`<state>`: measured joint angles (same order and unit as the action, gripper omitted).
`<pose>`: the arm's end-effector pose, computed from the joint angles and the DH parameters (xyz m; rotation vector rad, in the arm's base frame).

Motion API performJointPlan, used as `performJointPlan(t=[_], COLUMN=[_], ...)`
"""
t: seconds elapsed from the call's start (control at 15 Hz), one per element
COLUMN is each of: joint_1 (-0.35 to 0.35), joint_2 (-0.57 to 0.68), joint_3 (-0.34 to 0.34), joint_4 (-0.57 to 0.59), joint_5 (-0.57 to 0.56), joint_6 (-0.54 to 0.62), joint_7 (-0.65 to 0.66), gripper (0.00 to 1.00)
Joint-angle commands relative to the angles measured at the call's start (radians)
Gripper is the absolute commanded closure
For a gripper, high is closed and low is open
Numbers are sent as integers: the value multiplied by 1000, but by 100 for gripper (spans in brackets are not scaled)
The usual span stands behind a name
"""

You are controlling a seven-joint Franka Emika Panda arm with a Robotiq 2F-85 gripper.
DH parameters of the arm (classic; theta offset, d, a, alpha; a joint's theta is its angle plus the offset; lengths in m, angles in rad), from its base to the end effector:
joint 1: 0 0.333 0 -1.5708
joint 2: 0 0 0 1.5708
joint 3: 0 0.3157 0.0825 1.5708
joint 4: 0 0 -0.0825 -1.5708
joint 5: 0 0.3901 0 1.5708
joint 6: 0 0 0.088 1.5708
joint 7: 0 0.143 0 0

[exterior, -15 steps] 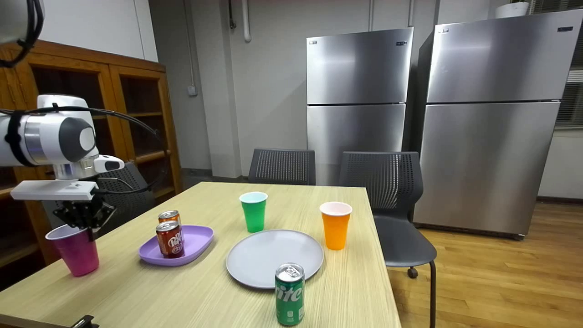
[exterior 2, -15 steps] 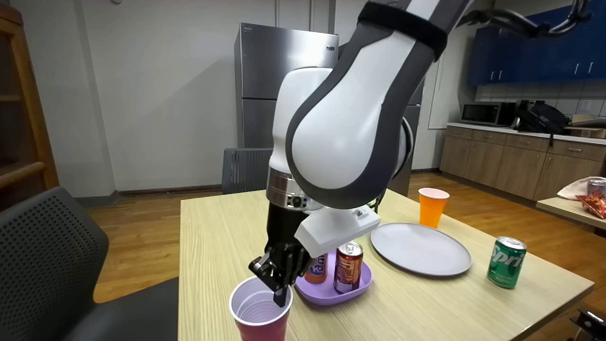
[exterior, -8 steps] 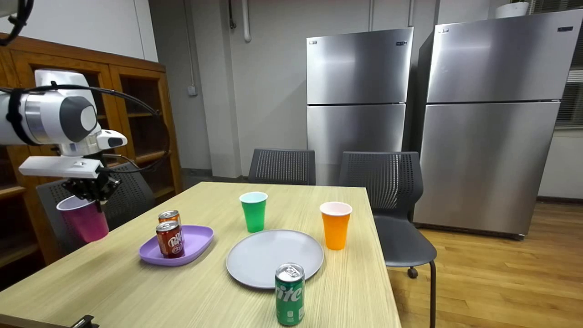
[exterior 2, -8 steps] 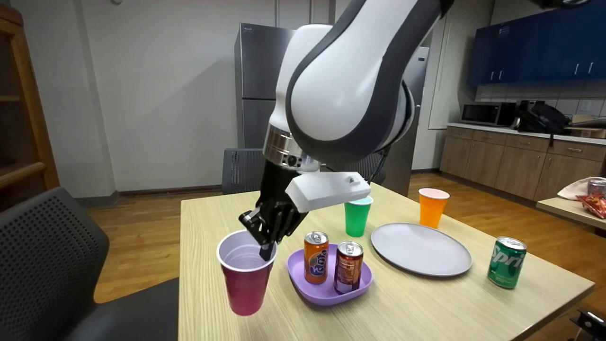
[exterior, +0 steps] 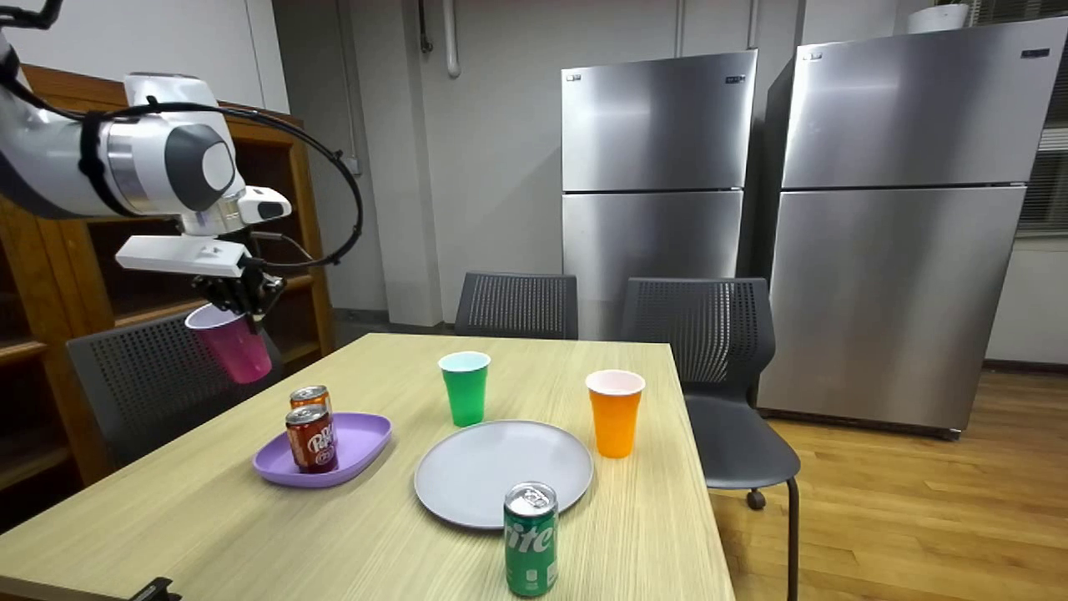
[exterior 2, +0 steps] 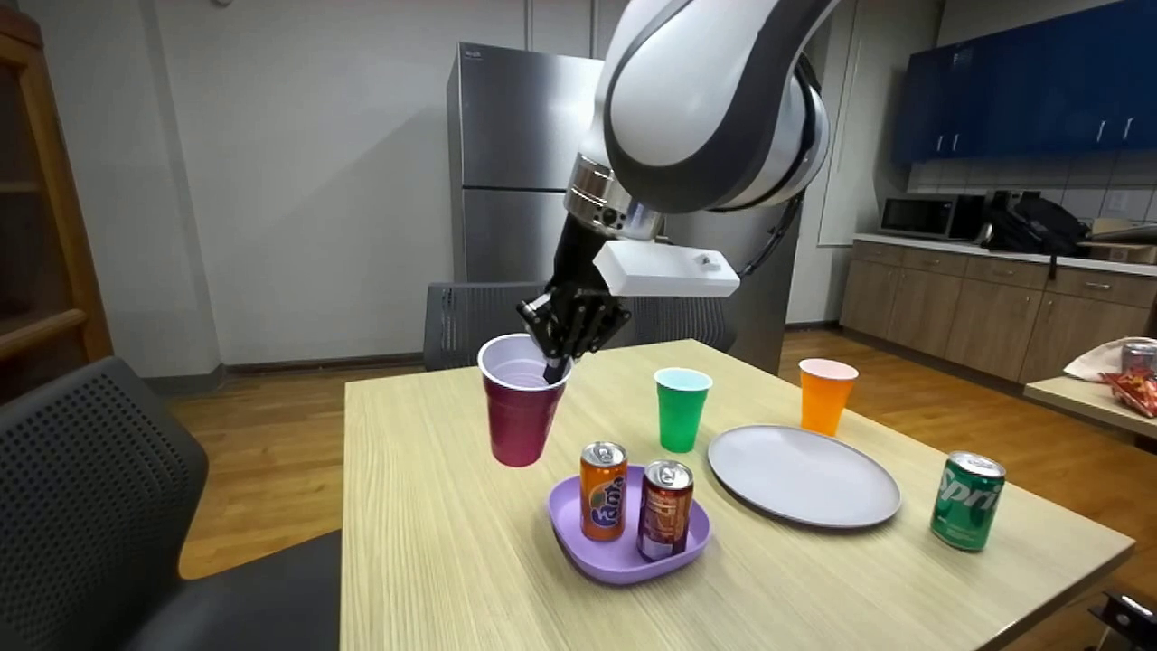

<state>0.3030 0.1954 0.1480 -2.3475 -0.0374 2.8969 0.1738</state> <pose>0.5051 0.2477 0.2485 -2.9440 -0.4508 -0.5049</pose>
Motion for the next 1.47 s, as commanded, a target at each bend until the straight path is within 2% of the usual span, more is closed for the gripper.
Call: performJointPlan(t=[0.0, 0.27, 0.33, 0.8, 1.4], joint_1=[-52, -87, -77, -99, -130], joint_2=[-69, -131, -145, -223, -234], joint_3=[-15, -58, -86, -219, -314], joint_4=[-17, -36, -39, -84, -209], joint_5=[0, -22, -36, -189, -185], joint_6=[-24, -25, -25, -44, -43], joint_7=[-7, 20, 36, 163, 211], gripper=[99, 99, 99, 99, 99])
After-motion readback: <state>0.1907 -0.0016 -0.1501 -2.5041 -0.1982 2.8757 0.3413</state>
